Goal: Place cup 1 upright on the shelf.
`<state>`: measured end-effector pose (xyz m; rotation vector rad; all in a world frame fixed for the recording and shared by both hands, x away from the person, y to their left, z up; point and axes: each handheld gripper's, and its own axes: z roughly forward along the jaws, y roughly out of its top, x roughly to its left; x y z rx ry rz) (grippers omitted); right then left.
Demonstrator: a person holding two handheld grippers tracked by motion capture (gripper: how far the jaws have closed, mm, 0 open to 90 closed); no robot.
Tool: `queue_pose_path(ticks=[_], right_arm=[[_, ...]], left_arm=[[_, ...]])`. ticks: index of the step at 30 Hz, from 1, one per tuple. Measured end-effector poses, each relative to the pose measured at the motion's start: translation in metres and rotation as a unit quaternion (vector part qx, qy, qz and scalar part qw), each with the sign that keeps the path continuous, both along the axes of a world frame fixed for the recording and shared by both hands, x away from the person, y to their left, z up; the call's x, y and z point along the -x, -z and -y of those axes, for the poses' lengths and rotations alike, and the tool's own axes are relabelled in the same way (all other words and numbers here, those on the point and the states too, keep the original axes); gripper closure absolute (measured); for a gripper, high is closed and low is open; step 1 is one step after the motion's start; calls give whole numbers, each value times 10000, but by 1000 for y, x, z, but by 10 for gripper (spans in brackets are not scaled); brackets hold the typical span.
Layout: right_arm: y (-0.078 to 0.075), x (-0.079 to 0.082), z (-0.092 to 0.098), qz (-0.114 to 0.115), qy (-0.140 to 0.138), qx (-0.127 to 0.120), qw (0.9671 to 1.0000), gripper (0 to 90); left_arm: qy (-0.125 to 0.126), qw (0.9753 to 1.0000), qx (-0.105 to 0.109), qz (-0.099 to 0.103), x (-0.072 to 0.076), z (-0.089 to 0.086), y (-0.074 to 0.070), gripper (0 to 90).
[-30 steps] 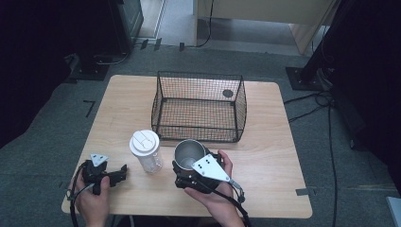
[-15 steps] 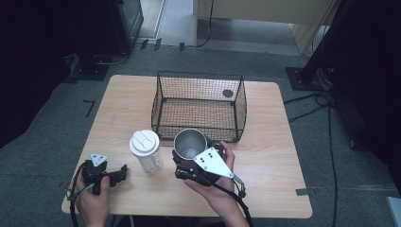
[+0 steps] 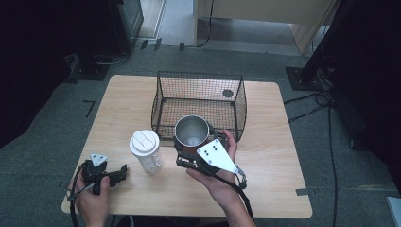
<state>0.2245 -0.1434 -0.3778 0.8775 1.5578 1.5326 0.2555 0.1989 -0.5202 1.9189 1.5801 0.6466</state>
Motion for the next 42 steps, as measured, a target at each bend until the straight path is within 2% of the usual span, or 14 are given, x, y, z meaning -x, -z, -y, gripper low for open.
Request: queue_pose_path(ticks=[8, 12, 20, 27, 38, 42], right_arm=[[-10, -14, 1, 81, 104, -93, 9999, 73], [-14, -22, 1, 131, 181, -21, 9997, 74], [-18, -39, 5, 118, 261, -108, 9995, 74], [-19, -63, 9, 93, 387, -199, 9990, 74], [-17, -95, 13, 92, 539, -102, 9985, 74], [-13, -112, 17, 22, 583, -221, 9980, 74]], left_arm=[[0, 10000, 1, 1, 0, 0, 0, 0], [0, 10000, 2, 1, 0, 0, 0, 0], [-1, 10000, 3, 4, 0, 0, 0, 0], [-1, 10000, 10, 17, -1, 1, 0, 0], [-2, 10000, 11, 19, -1, 1, 0, 0], [-3, 10000, 11, 23, -1, 1, 0, 0]])
